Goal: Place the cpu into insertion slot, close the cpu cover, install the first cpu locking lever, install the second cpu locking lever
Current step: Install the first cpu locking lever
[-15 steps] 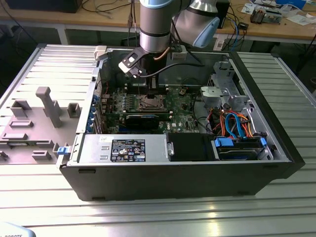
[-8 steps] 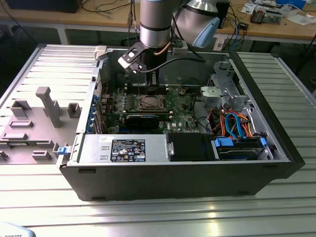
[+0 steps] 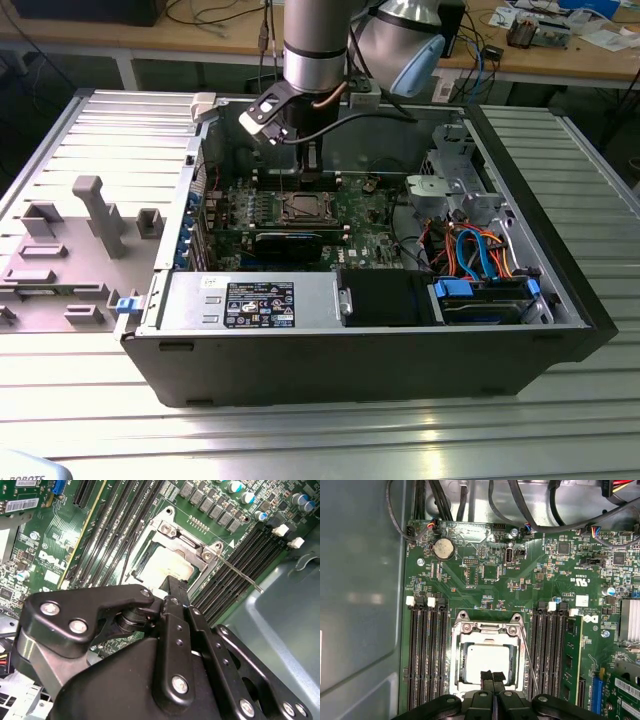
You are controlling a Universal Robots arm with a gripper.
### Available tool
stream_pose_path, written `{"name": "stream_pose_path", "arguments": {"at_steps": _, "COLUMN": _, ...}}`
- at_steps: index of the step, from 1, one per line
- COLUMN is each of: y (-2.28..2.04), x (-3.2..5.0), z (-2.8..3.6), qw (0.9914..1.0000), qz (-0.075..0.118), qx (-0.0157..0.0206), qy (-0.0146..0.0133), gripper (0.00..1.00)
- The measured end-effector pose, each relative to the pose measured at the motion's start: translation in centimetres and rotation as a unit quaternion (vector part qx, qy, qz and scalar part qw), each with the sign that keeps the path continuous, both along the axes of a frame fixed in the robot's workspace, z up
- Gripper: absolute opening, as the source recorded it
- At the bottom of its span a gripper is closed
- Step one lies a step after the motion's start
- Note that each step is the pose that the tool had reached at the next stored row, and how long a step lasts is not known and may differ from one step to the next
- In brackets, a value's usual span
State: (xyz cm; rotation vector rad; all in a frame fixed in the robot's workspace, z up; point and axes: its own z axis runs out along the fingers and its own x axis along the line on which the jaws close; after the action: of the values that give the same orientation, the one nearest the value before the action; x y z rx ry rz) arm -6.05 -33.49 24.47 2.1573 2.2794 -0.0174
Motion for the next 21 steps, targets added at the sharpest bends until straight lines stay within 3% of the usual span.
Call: {"name": "stream_pose_path", "arguments": {"at_steps": 21, "y": 0.00, "x": 0.00, "z": 0.63, "qw": 1.00000, "qz": 0.000, "qx": 0.0000, "qy": 0.0000, "gripper": 0.11}}
